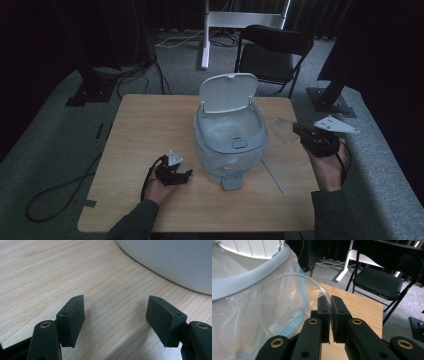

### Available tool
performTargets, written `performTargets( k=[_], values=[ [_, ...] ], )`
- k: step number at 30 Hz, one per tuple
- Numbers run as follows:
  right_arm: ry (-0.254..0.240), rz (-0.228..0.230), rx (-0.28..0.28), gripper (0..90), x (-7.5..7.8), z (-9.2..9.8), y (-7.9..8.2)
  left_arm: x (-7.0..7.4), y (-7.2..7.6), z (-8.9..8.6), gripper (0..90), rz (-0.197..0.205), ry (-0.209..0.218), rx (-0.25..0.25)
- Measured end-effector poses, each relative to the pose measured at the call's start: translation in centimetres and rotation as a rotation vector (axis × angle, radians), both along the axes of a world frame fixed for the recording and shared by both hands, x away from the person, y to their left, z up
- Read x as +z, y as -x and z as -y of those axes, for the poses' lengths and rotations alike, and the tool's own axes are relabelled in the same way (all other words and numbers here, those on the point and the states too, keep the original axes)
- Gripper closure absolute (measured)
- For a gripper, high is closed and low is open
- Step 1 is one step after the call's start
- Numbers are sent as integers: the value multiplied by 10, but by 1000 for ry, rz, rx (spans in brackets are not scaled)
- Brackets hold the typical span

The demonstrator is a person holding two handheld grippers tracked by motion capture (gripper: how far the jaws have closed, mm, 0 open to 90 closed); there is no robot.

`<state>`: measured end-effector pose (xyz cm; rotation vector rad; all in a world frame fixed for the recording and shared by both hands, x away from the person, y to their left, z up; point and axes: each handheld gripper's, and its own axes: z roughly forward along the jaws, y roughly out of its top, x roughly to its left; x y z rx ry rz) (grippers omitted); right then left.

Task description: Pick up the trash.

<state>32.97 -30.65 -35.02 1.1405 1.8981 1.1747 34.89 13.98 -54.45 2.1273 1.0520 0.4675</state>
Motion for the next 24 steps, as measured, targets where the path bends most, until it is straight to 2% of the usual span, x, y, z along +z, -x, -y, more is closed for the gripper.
performTargets(
  k=[15,24],
  values=[
    [9,41,1,860,12,-5,-1,0,0,0,312,0,0,0],
    [19,79,5,860,25,-12,-2,0,0,0,312,0,0,0]
  ],
)
